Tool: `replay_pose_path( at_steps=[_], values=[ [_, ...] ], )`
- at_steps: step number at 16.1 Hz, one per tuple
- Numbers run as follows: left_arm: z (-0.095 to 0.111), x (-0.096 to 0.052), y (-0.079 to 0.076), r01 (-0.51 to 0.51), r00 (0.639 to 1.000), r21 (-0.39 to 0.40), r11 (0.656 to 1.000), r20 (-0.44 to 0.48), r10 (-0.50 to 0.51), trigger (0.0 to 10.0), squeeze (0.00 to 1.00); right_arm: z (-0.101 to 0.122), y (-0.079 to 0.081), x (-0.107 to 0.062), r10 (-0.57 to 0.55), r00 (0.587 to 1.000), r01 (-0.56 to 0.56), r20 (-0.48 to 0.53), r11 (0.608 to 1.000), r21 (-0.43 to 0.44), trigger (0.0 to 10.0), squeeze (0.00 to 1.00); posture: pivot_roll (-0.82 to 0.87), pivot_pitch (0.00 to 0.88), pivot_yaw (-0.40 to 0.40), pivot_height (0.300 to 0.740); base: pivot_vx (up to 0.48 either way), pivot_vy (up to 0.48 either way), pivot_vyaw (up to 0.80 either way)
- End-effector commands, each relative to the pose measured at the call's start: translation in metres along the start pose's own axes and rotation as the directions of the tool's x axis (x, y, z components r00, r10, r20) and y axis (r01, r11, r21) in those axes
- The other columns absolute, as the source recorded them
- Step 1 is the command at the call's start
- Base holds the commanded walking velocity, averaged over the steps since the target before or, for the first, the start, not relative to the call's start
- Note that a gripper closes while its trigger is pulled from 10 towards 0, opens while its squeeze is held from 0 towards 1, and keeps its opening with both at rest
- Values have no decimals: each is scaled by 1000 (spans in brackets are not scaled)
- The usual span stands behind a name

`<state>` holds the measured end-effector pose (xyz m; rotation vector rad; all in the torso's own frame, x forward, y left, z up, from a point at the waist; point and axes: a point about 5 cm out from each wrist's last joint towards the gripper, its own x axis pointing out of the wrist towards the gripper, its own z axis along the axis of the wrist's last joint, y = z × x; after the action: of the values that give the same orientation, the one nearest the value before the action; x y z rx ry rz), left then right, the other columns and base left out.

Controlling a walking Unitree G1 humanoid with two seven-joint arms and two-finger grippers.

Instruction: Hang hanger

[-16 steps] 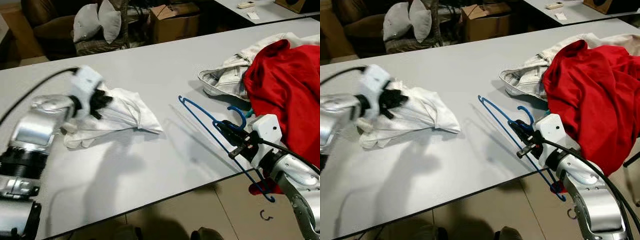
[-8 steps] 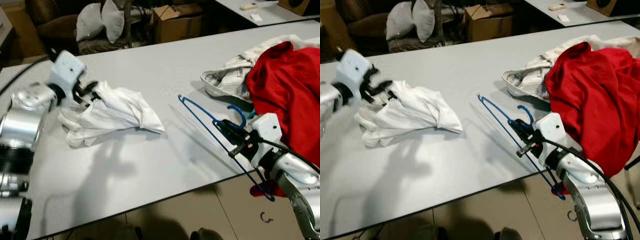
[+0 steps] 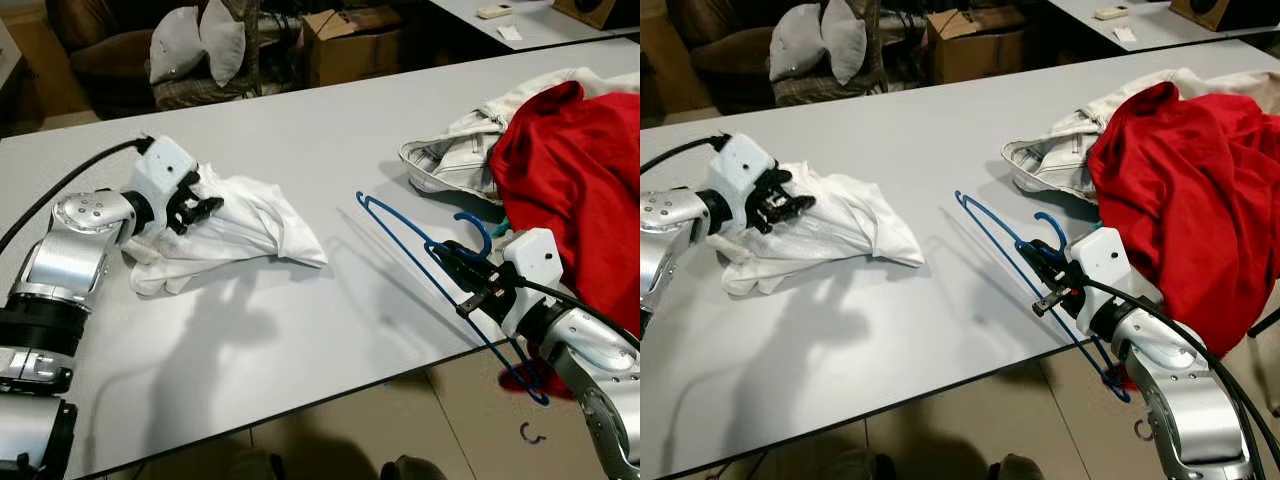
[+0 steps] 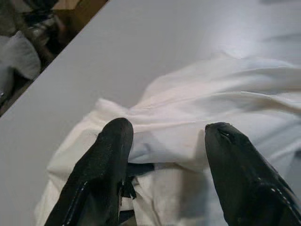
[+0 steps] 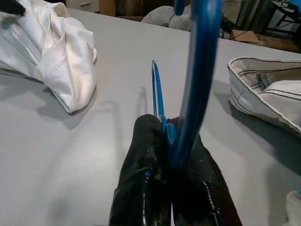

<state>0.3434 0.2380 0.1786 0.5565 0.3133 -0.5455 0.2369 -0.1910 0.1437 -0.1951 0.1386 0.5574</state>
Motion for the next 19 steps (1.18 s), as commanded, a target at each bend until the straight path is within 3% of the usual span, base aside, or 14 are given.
replay_pose_path(
  at_steps=[1, 5, 6, 7, 8, 15, 19],
  values=[
    [-9, -2, 4, -14, 999, 47, 999, -51, 16, 10000, 0, 3, 0, -1, 0, 1000, 0, 15, 1000, -3, 10000, 0, -117, 0, 70, 740, 0, 0, 0],
    [-13, 6, 3, -29, 993, 181, 983, -105, 49, 10000, 0, 4, 0, 0, 3, 1000, -3, 21, 1000, -3, 10000, 0, -115, 0, 71, 740, 0, 0, 0],
    [-10, 11, 2, -39, 994, 194, 980, -90, 57, 4902, 0, 4, 0, 1, 3, 1000, -3, 23, 1000, -2, 10000, 0, -115, 0, 71, 740, 0, 0, 0],
    [-6, 16, 0, -48, 995, 203, 978, -73, 63, 1255, 0, 4, 0, 1, 4, 1000, -4, 23, 1000, -2, 10000, 0, -117, 0, 74, 740, 0, 0, 0],
    [-5, 18, -2, -44, 996, 218, 975, -71, 61, 0, 0, 4, 0, 1, 4, 1000, -4, 24, 1000, -2, 10000, 0, -118, 0, 74, 740, 0, 0, 0],
    [-3, 25, -8, -22, 996, 272, 962, -72, 43, 0, 0, 4, 1, 0, -1, 1000, 1, 24, 1000, 0, 10000, 0, -118, 0, 81, 740, 0, 0, 0],
    [-11, 23, -2, -57, 989, 295, 954, -114, 95, 0, 0, 3, 2, 0, 0, 1000, 0, 24, 1000, 0, 10000, 0, -122, 0, 87, 740, 0, 0, 0]
  ],
)
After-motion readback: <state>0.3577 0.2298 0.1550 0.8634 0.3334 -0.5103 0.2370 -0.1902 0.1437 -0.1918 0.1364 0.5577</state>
